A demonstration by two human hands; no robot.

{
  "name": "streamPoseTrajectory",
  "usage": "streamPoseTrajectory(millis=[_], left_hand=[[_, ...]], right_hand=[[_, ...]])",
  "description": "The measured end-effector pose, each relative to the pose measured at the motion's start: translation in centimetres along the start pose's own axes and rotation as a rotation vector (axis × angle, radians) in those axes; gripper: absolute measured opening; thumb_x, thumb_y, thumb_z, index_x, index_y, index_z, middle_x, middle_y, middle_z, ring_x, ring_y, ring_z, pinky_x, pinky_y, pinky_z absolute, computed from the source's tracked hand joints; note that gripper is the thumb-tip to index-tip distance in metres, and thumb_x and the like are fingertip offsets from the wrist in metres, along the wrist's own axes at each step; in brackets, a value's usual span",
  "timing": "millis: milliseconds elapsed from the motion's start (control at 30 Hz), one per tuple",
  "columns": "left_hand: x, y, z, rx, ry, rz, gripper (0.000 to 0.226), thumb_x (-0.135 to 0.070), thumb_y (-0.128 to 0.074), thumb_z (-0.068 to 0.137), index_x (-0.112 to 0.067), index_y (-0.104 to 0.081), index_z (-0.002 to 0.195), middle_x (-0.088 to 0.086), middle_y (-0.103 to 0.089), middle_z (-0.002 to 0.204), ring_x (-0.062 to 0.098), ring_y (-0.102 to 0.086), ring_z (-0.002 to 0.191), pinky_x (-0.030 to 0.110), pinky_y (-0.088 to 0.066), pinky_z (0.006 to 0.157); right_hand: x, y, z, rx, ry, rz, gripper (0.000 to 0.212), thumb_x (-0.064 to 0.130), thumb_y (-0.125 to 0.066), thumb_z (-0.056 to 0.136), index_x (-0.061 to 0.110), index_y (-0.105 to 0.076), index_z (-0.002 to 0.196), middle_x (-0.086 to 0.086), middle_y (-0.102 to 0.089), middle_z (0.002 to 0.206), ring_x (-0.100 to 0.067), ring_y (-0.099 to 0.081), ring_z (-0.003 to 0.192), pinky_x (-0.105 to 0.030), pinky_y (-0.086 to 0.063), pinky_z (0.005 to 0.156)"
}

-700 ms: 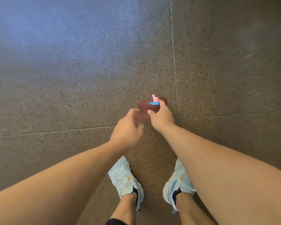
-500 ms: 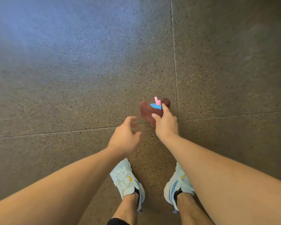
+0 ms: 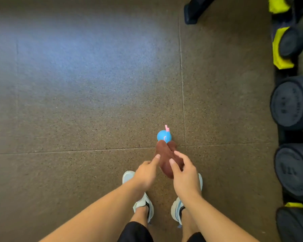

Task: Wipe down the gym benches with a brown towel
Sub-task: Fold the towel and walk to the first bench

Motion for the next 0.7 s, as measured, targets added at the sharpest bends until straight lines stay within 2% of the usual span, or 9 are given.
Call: streamPoseTrajectory(millis=[100, 200, 233, 300, 367, 433, 567, 633, 700], left_hand=[[-0.1, 0.1, -8.3, 0.075, 0.056, -0.257, 0.053, -0.064, -0.050, 0.098, -0.022, -0.066, 0.125, -0.002, -0.071, 0.126, 0.018, -0.061, 0.120, 0.043, -0.044, 0.112], [0.0, 0.9, -16.2, -0.014, 0.012, -0.488, 0.022, -0.036, -0.063, 0.101, -0.020, -0.070, 0.115, -0.001, -0.079, 0.105, 0.013, -0.072, 0.098, 0.029, -0.056, 0.083], [0.2, 1.5, -18.6, -0.109, -0.058, -0.474, 0.017, -0.027, -0.066, 0.099, -0.018, -0.073, 0.112, -0.002, -0.079, 0.099, 0.012, -0.072, 0.092, 0.024, -0.055, 0.077], [-0.3, 2.9, -23.7, -0.288, -0.170, -0.435, 0.004, -0.019, -0.073, 0.094, -0.015, -0.074, 0.093, -0.004, -0.076, 0.082, 0.009, -0.067, 0.078, 0.021, -0.052, 0.070], [-0.6, 3.1, -28.4, -0.298, -0.262, -0.477, 0.011, -0.018, -0.076, 0.091, -0.013, -0.068, 0.085, 0.004, -0.075, 0.080, 0.016, -0.067, 0.079, 0.038, -0.059, 0.083], [-0.8, 3.0, -32.3, -0.290, -0.357, -0.528, 0.015, -0.018, -0.078, 0.087, -0.014, -0.063, 0.084, 0.009, -0.075, 0.085, 0.022, -0.068, 0.087, 0.056, -0.055, 0.095], [-1.3, 2.3, -39.5, -0.370, -0.526, -0.595, 0.022, -0.014, -0.082, 0.074, -0.015, -0.061, 0.082, 0.008, -0.074, 0.081, 0.026, -0.070, 0.082, 0.060, -0.059, 0.083], [-0.6, 1.5, -42.3, -0.431, -0.588, -0.673, 0.024, -0.006, -0.083, 0.080, -0.013, -0.061, 0.082, 0.010, -0.075, 0.080, 0.030, -0.074, 0.083, 0.057, -0.062, 0.078], [0.5, 0.6, -44.8, -0.522, -0.630, -0.733, 0.024, 0.000, -0.083, 0.081, -0.011, -0.062, 0.081, 0.006, -0.076, 0.077, 0.023, -0.075, 0.080, 0.044, -0.063, 0.071]], right_hand=[[2.7, 3.7, -6.7, 0.075, -0.035, 0.122, 0.020, 0.022, -0.063, 0.105, 0.029, -0.065, 0.123, 0.004, -0.073, 0.117, -0.008, -0.069, 0.103, -0.018, -0.056, 0.081], [4.9, 7.3, -12.8, 0.157, -0.061, 0.155, 0.014, 0.013, -0.063, 0.104, 0.020, -0.067, 0.116, 0.002, -0.074, 0.106, -0.006, -0.070, 0.093, -0.009, -0.052, 0.064], [5.6, 8.4, -14.8, 0.181, -0.065, 0.131, 0.014, 0.012, -0.064, 0.103, 0.021, -0.068, 0.113, -0.001, -0.075, 0.106, -0.011, -0.072, 0.094, -0.013, -0.056, 0.066], [6.6, 10.6, -18.0, 0.228, -0.030, 0.041, 0.016, 0.014, -0.070, 0.100, 0.028, -0.071, 0.106, -0.004, -0.077, 0.109, -0.020, -0.074, 0.097, -0.038, -0.064, 0.084], [7.0, 12.2, -20.4, 0.284, 0.016, -0.076, 0.019, 0.014, -0.072, 0.098, 0.033, -0.072, 0.101, 0.002, -0.079, 0.104, -0.020, -0.075, 0.097, -0.054, -0.059, 0.095], [8.4, 13.4, -22.8, 0.340, 0.135, -0.175, 0.028, 0.011, -0.073, 0.095, 0.038, -0.068, 0.103, 0.003, -0.078, 0.111, -0.017, -0.073, 0.099, -0.049, -0.058, 0.098], [13.9, 15.6, -28.7, 0.349, 0.450, -0.254, 0.072, 0.016, -0.078, 0.092, 0.048, -0.043, 0.146, 0.016, -0.056, 0.135, -0.009, -0.060, 0.121, -0.035, -0.053, 0.102], [16.0, 16.5, -31.4, 0.393, 0.637, -0.302, 0.075, 0.014, -0.079, 0.090, 0.052, -0.044, 0.145, 0.019, -0.053, 0.142, -0.003, -0.053, 0.131, -0.029, -0.045, 0.108], [16.9, 17.2, -33.3, 0.454, 0.814, -0.343, 0.077, 0.013, -0.082, 0.087, 0.056, -0.047, 0.140, 0.019, -0.051, 0.150, 0.011, -0.048, 0.133, -0.028, -0.042, 0.113]])
Point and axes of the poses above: each hand's wrist, its own z-axis towards the middle knuckle, its own y-axis out of the back of the hand, x = y × z, the point moved 4 cm from there along z, towards the middle knuckle
